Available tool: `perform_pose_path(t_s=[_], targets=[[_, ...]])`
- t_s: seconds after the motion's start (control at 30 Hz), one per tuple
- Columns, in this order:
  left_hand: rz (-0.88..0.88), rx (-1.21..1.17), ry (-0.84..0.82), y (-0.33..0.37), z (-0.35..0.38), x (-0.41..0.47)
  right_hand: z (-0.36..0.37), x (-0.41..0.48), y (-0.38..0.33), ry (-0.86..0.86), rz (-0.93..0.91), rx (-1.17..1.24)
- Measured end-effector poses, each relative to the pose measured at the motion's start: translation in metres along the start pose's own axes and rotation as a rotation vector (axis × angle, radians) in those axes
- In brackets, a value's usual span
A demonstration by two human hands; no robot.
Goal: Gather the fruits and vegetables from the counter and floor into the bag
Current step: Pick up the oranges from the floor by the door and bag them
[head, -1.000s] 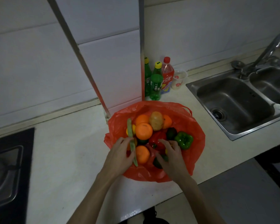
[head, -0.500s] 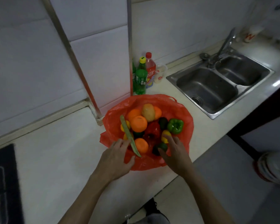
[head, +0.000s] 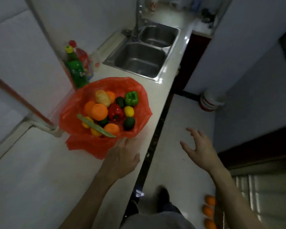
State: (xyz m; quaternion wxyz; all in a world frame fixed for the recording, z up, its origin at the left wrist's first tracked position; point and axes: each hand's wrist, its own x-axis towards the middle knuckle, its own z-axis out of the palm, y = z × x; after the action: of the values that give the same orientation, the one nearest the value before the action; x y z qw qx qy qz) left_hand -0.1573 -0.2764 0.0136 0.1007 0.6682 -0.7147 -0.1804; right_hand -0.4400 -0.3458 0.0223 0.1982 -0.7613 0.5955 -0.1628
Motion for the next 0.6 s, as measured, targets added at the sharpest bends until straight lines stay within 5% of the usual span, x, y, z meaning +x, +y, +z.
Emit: perform_pose_path(t_s=[0.17, 0.6], targets=[[0.220, -0.035, -0.011, 0.055, 0.008, 0.022, -0.036, -0.068, 0.047, 0.155, 0.214, 0.003], [0.660, 0.026, -0.356, 0.243, 0.106, 0.046, -0.084, -0.273, 0.172, 0.373, 0.757, 0.024]])
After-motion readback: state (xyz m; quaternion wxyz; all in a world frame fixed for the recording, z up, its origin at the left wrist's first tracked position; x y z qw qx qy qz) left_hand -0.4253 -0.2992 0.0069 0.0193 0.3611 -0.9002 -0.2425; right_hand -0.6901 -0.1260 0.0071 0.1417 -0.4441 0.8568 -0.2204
